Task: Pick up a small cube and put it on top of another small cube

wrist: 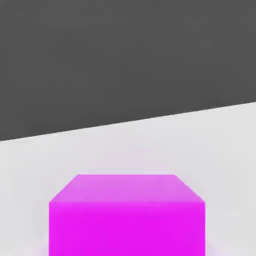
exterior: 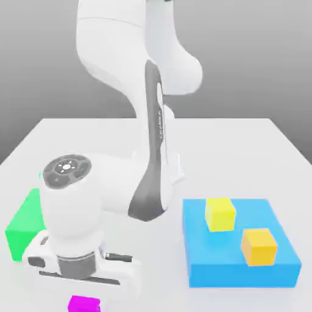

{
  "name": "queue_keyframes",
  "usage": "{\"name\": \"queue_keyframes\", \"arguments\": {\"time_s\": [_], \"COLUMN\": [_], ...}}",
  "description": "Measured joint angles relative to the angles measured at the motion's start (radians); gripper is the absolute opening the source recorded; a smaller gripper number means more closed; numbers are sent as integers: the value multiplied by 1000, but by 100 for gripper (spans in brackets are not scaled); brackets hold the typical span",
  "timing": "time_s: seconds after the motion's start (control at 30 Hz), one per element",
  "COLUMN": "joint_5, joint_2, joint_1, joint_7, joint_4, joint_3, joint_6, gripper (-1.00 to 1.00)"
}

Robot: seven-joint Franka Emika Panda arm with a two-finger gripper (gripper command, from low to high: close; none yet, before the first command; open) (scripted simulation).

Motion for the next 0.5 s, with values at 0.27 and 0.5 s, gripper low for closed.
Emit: {"name": "queue_keyframes", "arguments": {"time_s": [0.27,0.5], "joint_5": [-73,-177], "joint_2": [-283,-542], "joint_1": [-25,-155], "joint_7": [171,415], "joint_4": [-123,-266], "joint_3": [-108,-175], "joint_6": [-159,-269], "gripper": [-100,-100]}}
